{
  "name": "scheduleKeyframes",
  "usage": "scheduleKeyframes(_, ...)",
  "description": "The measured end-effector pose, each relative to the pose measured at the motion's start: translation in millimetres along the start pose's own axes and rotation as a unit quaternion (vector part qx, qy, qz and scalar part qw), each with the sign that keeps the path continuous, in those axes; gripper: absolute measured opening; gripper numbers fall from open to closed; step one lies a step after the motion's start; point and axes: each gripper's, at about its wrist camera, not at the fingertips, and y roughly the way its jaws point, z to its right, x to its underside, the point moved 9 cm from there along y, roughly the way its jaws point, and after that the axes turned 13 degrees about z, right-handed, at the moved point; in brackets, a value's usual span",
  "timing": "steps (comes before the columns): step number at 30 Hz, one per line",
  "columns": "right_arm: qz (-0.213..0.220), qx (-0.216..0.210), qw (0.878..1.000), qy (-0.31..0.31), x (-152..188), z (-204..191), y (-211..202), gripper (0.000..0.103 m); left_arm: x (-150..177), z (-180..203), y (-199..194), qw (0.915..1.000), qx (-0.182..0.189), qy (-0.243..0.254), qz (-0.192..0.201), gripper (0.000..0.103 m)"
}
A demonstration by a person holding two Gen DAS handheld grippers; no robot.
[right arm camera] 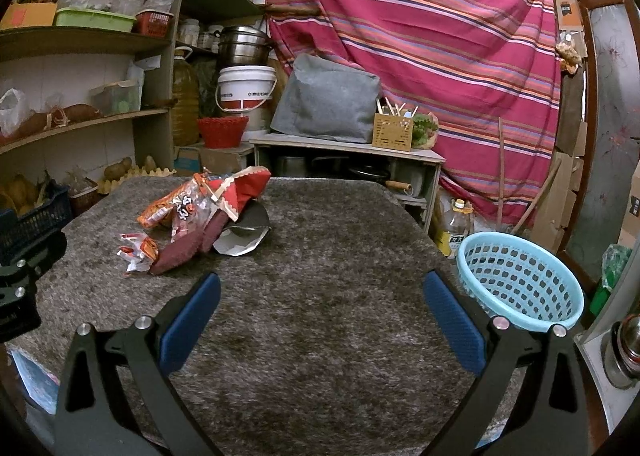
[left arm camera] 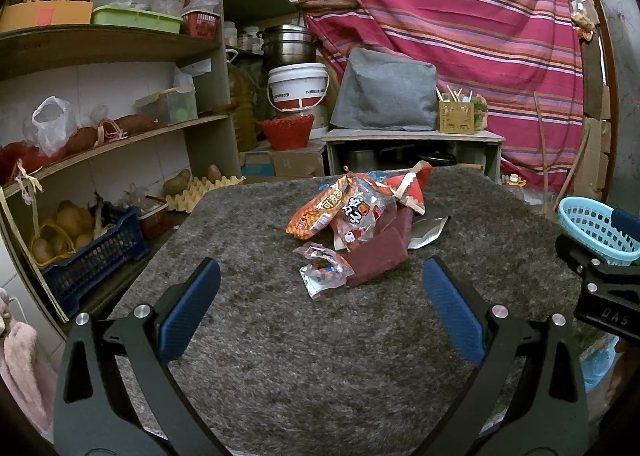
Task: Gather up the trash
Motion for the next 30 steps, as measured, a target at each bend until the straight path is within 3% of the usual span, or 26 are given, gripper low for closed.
scheduleKeyframes(30,-0.001,0.0,1.0,0.0,1.2,2.2,0.0,0.099,0.5,-1.8,0.0,1.0,0.0,0.001,0.0,0.098)
